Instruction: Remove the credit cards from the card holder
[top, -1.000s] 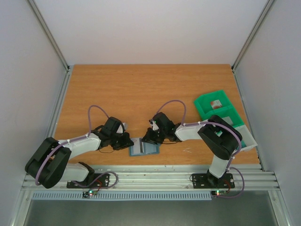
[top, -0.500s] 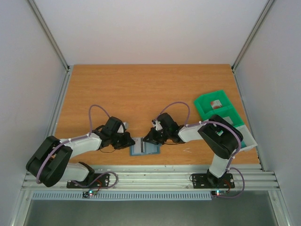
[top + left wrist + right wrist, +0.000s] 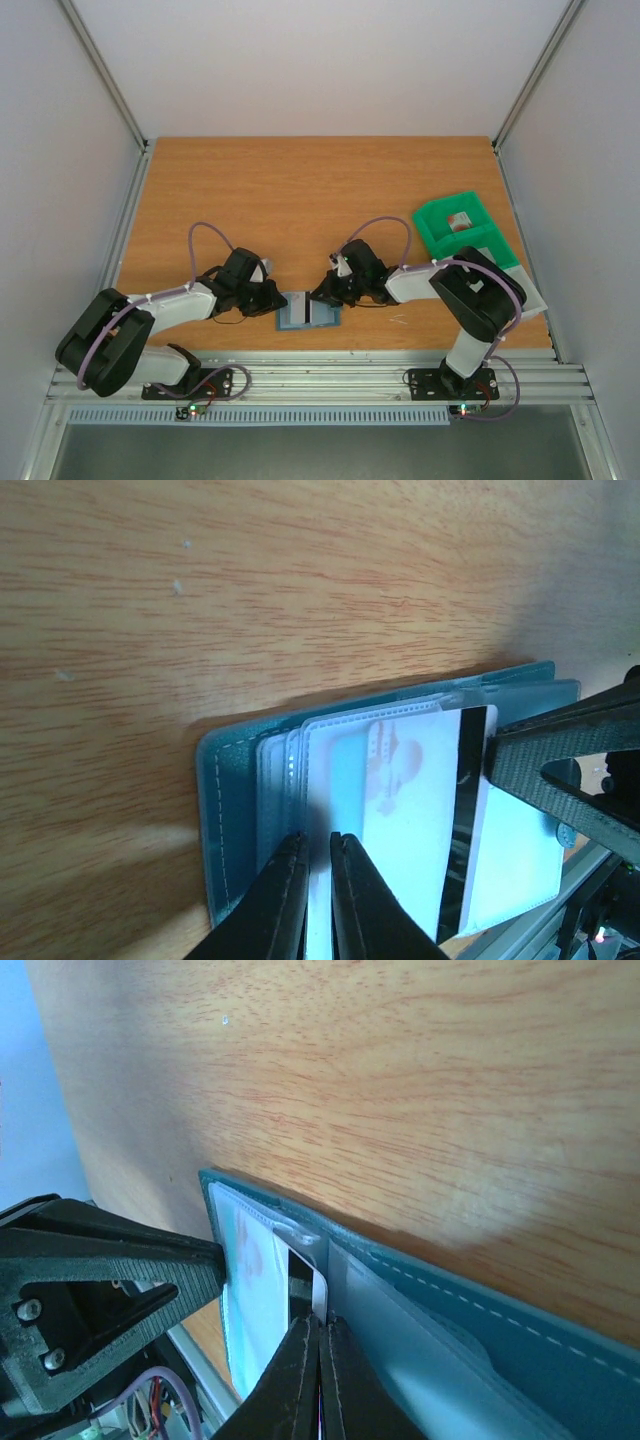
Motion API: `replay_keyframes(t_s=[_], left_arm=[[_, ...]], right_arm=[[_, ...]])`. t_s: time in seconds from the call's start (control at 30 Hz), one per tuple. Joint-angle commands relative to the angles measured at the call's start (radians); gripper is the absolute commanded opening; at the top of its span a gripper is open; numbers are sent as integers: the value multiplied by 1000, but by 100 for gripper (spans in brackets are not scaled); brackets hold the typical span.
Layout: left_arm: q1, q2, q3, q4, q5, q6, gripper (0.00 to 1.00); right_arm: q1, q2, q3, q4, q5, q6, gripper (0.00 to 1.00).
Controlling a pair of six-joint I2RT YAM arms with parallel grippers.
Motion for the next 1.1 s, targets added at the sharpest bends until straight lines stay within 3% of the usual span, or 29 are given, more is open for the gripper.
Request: replay_keyframes(t_s=[0.0,0.3,0.53,0.67,0.87,1.07], left_arm=[[-6,34,-33,-60,-64,-5,10],[-11,11,-29,-73,-68,-16,10],[-31,-36,-3,-90,-72,-19,14],[-76,-92,48,-132,-113,3,23],[-143,-173,125,-190,-202,66,27],[-177,-295,113,-128,-247,125,29]], right_arm=[[-11,-59,-20,-34,31,-21,1],[-11,-90,-32,4,12,8,1],[-21,-191,4,-200,76,-44,1],[-21,-237,25,-260,85,-38,1],[-21,-290,78,-388,102,53,1],[-21,-333,157,-548,143,184,1]])
